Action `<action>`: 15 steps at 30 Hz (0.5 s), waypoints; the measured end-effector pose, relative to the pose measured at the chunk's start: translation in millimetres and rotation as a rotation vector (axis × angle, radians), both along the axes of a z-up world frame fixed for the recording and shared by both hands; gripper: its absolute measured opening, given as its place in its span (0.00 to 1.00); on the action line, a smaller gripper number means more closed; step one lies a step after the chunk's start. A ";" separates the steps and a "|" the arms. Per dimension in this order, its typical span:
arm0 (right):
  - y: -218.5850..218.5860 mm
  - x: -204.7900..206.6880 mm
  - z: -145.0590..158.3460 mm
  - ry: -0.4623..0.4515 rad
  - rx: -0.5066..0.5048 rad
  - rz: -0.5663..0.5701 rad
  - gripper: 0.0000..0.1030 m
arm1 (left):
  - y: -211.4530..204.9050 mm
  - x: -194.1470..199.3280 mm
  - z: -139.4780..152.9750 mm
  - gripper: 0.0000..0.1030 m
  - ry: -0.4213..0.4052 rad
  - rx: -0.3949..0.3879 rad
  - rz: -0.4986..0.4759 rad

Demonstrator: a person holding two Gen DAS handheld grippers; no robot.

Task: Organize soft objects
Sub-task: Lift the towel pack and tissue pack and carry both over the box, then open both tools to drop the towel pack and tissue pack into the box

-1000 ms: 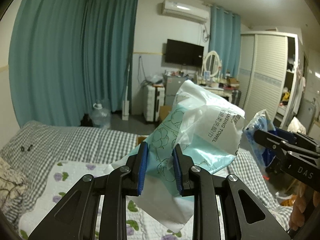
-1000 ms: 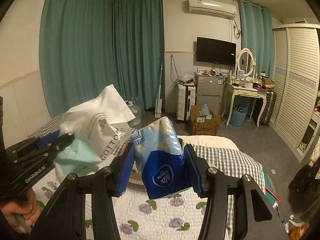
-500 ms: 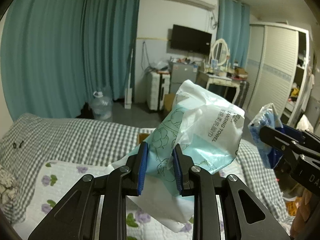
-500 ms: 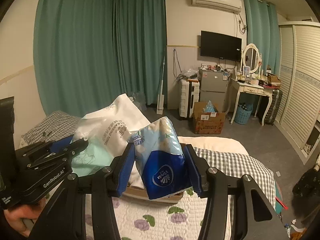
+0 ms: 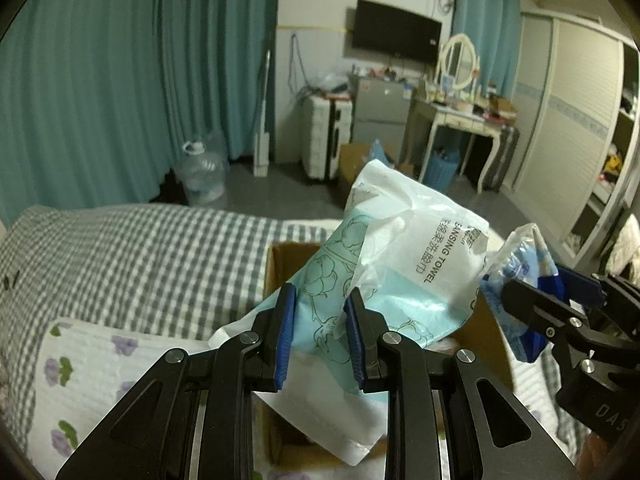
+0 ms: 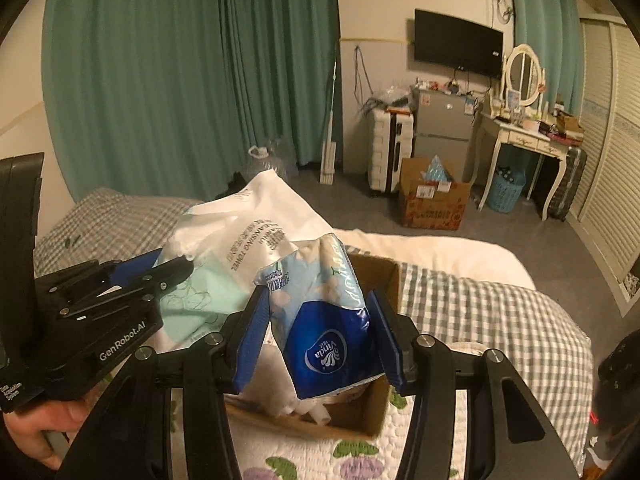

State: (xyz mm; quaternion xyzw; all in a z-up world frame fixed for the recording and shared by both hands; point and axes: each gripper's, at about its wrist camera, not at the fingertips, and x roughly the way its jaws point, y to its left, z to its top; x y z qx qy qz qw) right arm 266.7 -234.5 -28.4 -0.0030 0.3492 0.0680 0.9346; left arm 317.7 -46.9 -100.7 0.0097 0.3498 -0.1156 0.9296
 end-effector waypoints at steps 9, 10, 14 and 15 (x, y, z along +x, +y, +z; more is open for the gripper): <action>-4.1 46.1 -65.3 0.108 -0.025 0.015 0.50 | -16.3 20.6 -25.6 0.29 0.020 0.084 -0.020; -5.1 47.6 -69.4 0.117 -0.025 0.014 0.51 | -18.0 21.2 -26.8 0.29 0.023 0.091 -0.019; -6.9 52.9 -85.7 0.147 -0.028 0.019 0.52 | -19.1 24.4 -27.0 0.32 0.031 0.081 -0.026; -7.2 52.3 -87.4 0.148 -0.032 0.023 0.53 | -18.5 25.5 -26.2 0.33 0.034 0.077 -0.027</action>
